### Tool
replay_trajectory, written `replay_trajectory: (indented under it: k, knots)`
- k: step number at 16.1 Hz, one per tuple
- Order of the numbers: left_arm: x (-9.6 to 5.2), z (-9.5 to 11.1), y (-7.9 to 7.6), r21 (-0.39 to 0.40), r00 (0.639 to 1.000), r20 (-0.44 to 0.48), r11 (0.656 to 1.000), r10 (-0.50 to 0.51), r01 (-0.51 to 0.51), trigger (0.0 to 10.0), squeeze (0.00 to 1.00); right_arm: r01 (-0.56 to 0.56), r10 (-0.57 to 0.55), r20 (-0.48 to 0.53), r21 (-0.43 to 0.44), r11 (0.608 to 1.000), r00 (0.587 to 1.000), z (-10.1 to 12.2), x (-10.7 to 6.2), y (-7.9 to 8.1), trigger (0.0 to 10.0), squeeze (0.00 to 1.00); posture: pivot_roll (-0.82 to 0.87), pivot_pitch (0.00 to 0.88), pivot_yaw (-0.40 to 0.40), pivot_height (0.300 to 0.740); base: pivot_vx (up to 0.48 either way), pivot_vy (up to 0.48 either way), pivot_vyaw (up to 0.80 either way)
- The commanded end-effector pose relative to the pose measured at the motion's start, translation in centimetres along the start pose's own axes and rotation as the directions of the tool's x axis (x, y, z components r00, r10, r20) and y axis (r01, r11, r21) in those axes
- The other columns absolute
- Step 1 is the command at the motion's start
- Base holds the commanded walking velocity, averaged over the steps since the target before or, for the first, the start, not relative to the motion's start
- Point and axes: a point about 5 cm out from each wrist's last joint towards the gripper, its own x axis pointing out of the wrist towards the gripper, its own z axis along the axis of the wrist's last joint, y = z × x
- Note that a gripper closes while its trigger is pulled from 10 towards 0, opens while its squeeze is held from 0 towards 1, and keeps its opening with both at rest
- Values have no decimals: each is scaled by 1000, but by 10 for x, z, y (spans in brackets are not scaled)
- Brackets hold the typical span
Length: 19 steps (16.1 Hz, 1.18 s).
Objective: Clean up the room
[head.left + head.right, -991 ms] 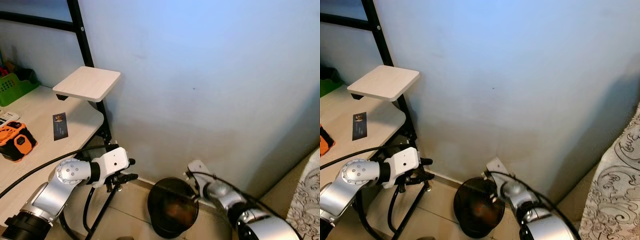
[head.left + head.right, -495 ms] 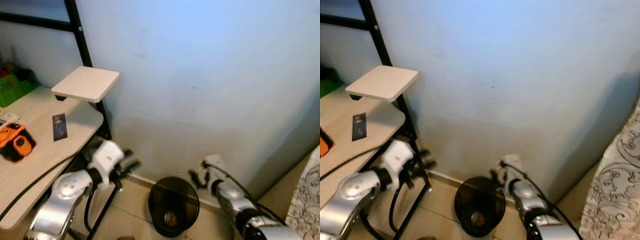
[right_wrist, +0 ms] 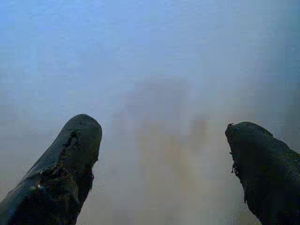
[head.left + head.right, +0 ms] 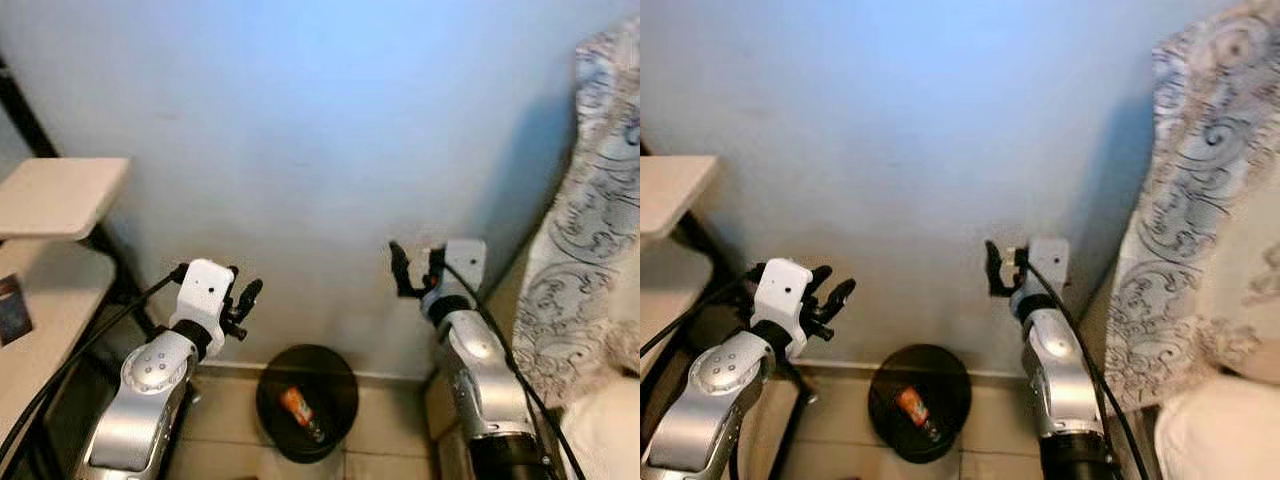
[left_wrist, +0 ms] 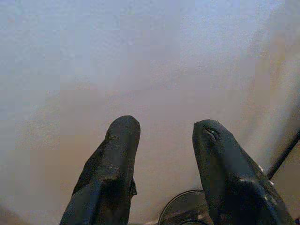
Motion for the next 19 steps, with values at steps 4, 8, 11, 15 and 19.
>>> replay_trajectory:
  k: [4,8,11,15,19]
  knots:
    - [-9,-3,7,12,996,-18,997,82,-82,10000,0,51,-52,-68,-5,999,996,15,-16,4,10000,1000,149,0,-7,740,0,0,-773]
    - [0,-1,4,5,997,-15,997,79,-79,10000,0,53,-62,-66,-130,990,996,17,-16,1,10000,1000,121,0,-3,740,0,0,-777]
    - [2,1,0,8,998,-7,998,69,-69,10000,0,47,-55,-90,-92,995,994,17,-17,-2,10000,1000,122,0,-8,740,0,0,-783]
    - [1,1,2,29,996,-2,996,84,-84,10000,0,65,-79,-120,-114,991,990,6,-18,-9,10000,1000,155,0,-29,740,0,0,-784]
    - [0,6,11,-28,970,84,974,228,-226,10000,0,75,-92,-138,-129,989,986,-5,-24,-18,10000,1000,137,0,-21,740,0,0,-781]
